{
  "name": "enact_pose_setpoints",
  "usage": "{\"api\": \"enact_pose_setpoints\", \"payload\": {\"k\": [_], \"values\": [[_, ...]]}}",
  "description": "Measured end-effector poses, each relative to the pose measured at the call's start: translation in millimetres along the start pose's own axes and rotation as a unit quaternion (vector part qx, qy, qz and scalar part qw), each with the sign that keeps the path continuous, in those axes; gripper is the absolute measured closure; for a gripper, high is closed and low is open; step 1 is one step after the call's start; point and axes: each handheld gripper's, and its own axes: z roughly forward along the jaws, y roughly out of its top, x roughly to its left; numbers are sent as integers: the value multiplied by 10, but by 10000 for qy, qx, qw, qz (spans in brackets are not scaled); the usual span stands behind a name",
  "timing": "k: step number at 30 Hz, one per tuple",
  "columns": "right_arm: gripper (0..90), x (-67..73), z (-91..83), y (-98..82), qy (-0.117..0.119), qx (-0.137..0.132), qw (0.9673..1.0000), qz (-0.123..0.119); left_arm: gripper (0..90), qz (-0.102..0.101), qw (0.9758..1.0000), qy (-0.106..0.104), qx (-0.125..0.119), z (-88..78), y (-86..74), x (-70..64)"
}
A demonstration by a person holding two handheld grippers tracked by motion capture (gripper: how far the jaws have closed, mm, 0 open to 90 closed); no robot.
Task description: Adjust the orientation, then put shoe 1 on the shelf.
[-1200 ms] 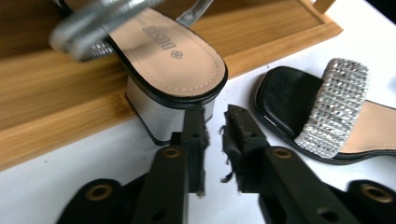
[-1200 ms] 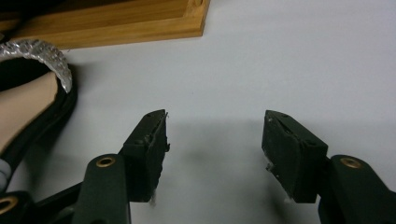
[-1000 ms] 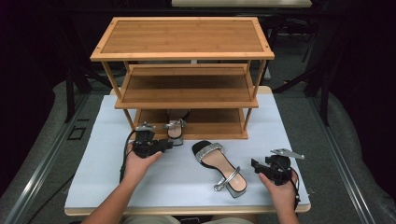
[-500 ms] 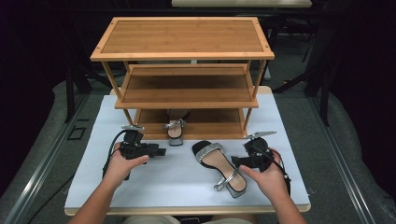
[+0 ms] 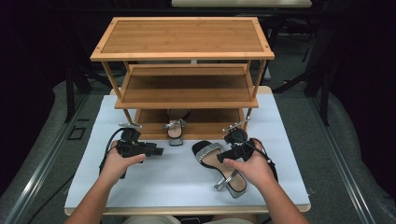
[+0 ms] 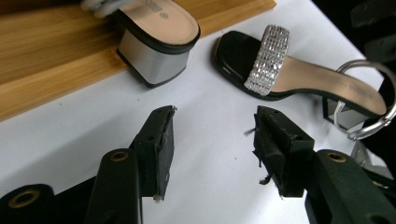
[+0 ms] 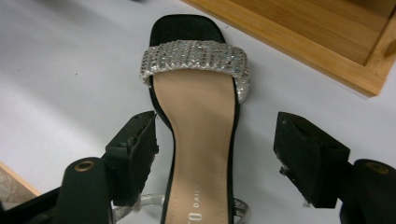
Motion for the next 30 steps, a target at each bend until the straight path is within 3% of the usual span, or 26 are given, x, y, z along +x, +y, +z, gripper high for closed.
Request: {"api": "enact_pose_setpoints", "payload": {"k": [8, 13, 19, 22, 26, 30], "values": [[296, 48, 69, -7, -48, 91, 9998, -161, 480, -84, 9999, 21, -78, -46, 9, 83], [293, 1, 96, 1, 4, 224, 9997, -52, 480, -121, 9999, 60, -108, -61, 8, 101], [282, 18, 103, -30, 28, 295, 9995, -118, 480, -55, 9999, 26, -158, -78, 40, 75], [279, 58, 118, -55, 101, 468, 9987, -164, 479, -54, 9999, 24, -121, -59, 40, 80], [276, 55, 208, -83, -3, 720, 9971, -247, 479, -68, 9999, 39, -88, -44, 23, 94], [276, -9, 299, -75, -72, 924, 9956, -125, 478, -79, 9998, 33, -156, -68, 39, 97]]}}
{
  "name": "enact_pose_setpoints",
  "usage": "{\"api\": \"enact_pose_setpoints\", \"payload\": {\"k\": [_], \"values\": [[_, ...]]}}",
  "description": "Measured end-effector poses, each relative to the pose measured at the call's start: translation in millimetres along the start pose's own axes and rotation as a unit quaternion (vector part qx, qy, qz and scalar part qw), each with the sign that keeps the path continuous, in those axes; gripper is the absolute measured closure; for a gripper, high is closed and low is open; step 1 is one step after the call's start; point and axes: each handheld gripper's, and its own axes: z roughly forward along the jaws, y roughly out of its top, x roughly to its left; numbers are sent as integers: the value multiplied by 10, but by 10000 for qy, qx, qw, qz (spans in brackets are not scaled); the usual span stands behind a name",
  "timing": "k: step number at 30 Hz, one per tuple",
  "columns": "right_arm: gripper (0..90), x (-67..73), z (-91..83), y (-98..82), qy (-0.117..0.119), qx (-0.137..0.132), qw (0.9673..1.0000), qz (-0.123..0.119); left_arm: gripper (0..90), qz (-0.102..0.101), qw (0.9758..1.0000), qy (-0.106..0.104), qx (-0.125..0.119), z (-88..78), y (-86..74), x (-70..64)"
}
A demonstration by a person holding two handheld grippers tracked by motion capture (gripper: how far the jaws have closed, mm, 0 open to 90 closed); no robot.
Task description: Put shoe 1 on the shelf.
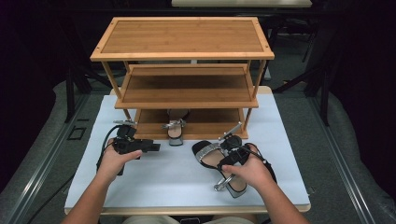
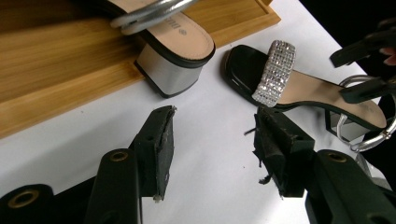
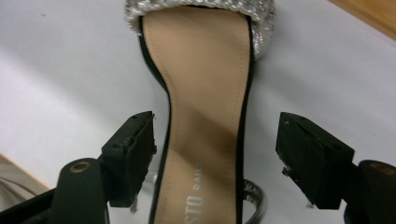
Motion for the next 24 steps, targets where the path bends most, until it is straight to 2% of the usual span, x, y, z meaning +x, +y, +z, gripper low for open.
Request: {"api": "enact_pose_setpoints", "payload": {"k": [5, 8, 9, 12, 20, 22, 24], "values": [[276, -6, 75, 39, 105, 245, 9996, 79, 477, -10, 10000, 23, -24, -29, -6, 8], [276, 32, 97, 64, 27, 358, 9993, 92, 476, -41, 10000, 46, -34, -48, -14, 24], [277, 28, 113, 72, 108, 380, 9992, 61, 476, -37, 10000, 46, -26, -55, -16, 34], [284, 35, 177, 84, -29, 522, 9986, 52, 474, -80, 9999, 83, -57, -79, -24, 51], [348, 35, 302, 67, -53, 917, 9956, 183, 472, -80, 9999, 99, -84, -101, -14, 58], [379, 34, 314, 74, -4, 955, 9950, 279, 471, -88, 9999, 100, -89, -100, -13, 58], [404, 24, 313, 88, 139, 984, 9945, 332, 471, -90, 9999, 93, -95, -101, -13, 58]]}}
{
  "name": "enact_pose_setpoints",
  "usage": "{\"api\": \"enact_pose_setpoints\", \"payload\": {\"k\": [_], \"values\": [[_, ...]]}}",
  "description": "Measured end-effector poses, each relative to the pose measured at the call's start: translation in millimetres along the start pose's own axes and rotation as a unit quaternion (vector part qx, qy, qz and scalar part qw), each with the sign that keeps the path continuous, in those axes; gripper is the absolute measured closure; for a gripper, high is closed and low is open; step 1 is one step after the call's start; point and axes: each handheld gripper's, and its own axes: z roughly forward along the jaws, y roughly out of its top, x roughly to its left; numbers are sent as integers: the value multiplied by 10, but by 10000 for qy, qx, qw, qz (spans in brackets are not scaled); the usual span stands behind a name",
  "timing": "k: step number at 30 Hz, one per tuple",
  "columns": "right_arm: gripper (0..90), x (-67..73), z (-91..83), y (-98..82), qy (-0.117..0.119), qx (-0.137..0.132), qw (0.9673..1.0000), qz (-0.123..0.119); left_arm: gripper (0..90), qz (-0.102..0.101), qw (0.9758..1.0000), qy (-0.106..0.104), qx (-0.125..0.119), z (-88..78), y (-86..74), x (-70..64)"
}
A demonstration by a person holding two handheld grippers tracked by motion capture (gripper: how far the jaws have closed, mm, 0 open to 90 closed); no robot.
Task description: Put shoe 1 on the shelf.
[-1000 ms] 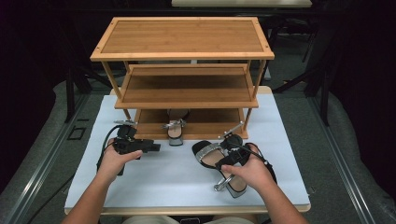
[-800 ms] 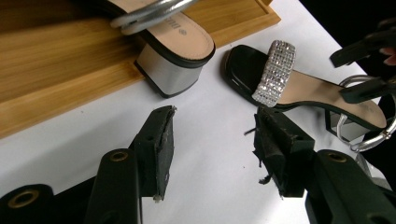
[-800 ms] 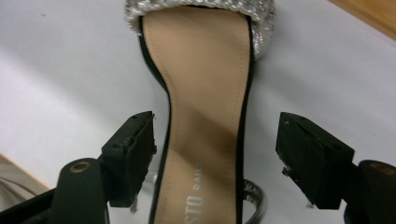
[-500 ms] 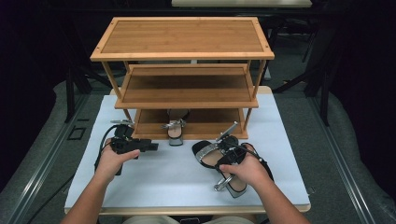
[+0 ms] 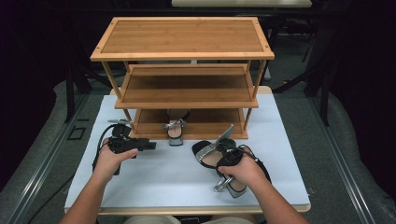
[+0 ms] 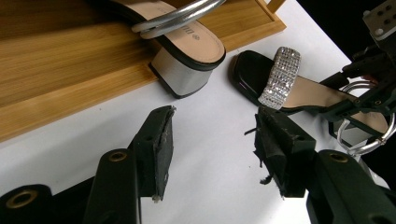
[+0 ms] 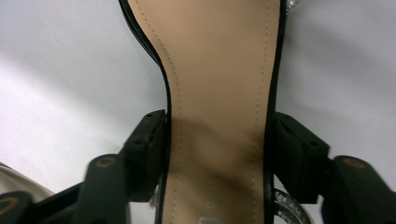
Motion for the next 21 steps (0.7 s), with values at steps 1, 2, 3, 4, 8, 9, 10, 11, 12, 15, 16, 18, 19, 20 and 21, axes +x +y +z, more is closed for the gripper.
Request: {"api": "enact_pose_setpoints", "payload": {"k": [1, 2, 3, 4, 8, 9, 10, 11, 12, 15, 16, 18, 19, 20, 21], "values": [[407, 2, -1, 3, 8, 9, 10000, 9, 471, -2, 10000, 3, 6, 1, 0, 1], [410, 7, -1, 5, -11, 11, 10000, 12, 471, -5, 10000, 7, 8, 2, -1, 2], [413, 14, -2, 6, -62, 10, 10000, 35, 471, -7, 10000, 6, 13, 3, -1, 5], [417, 19, -5, 4, -136, 11, 9999, 81, 471, -9, 10000, 10, 17, 4, -1, 6], [422, 19, -8, -3, -113, -19, 9998, 168, 471, -11, 10000, 13, 7, 5, -4, 5], [423, 20, -9, -3, -109, -22, 9998, 188, 471, -9, 10000, 18, 8, 4, -4, 5], [424, 21, -10, -4, -100, -26, 9997, 208, 471, -13, 10000, 17, 8, 1, -3, 5], [424, 20, -11, -6, -97, -31, 9997, 236, 471, -14, 10000, 6, 12, -2, -2, 6], [425, 28, -13, -11, -98, -33, 9993, 362, 470, -14, 10000, 6, 12, -3, -2, 5], [426, 9, -19, -25, 8, -81, 9992, 382, 471, -11, 10000, 21, 7, 3, -4, 4], [426, 7, -26, -28, 27, -88, 9992, 382, 471, -13, 10000, 19, 6, 5, -4, 3], [427, 5, -44, -37, 24, -138, 9990, 421, 470, -23, 10000, 23, 28, 11, -5, 2], [427, 3, -58, -43, 23, -164, 9990, 425, 470, -27, 10000, 17, 35, 13, -5, 3], [427, 0, -67, -46, 21, -174, 9990, 422, 470, -31, 10000, 18, 34, 16, -6, 4], [428, -3, -87, -53, 18, -212, 9987, 456, 470, -25, 10000, 20, 47, 16, -6, 6]]}}
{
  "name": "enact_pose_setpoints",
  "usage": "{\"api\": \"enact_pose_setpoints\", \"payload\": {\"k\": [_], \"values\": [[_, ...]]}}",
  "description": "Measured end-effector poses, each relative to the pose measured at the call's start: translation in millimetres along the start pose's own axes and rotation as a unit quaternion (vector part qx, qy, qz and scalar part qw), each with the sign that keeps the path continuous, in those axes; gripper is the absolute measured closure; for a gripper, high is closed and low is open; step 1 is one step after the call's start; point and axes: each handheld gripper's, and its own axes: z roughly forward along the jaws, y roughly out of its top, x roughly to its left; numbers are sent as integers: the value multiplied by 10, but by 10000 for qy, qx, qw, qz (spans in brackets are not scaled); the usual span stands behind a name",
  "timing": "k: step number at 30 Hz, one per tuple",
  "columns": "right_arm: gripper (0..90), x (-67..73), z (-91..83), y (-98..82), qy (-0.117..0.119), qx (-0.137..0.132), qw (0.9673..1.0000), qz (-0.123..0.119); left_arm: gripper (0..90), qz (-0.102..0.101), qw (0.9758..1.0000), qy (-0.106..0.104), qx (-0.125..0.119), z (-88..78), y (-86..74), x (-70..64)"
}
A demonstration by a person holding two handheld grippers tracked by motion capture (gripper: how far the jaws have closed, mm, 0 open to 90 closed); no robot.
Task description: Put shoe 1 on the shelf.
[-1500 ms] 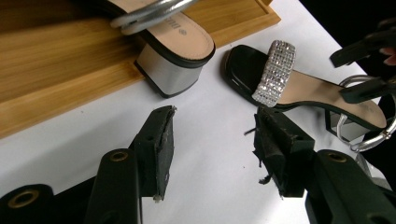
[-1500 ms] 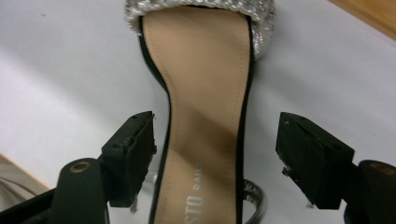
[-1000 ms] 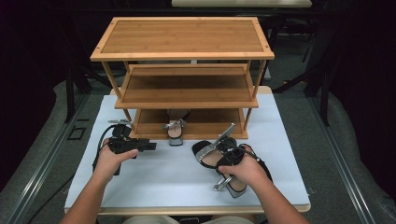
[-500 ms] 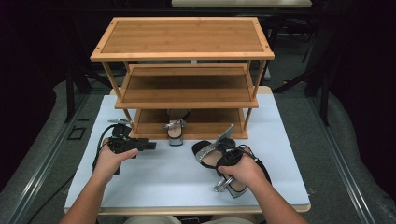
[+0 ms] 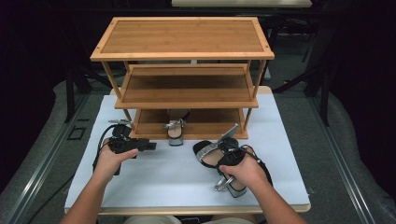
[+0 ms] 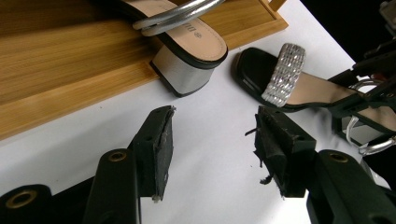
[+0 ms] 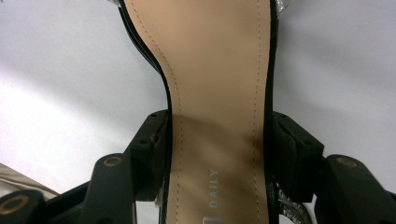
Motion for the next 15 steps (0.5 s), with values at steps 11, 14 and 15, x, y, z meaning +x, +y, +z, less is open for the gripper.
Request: {"api": "enact_pose_setpoints", "payload": {"k": [11, 14, 15], "values": [[427, -85, -203, 65, 108, -503, 9982, 301, 469, -15, 10000, -9, -31, 7, 10, 10], [427, -126, -205, 149, 132, -554, 9975, 428, 469, -22, 10000, -9, -11, 17, 11, 6], [427, -133, -199, 173, 145, -580, 9971, 475, 469, -13, 10000, -15, 10, 20, 13, 9]]}}
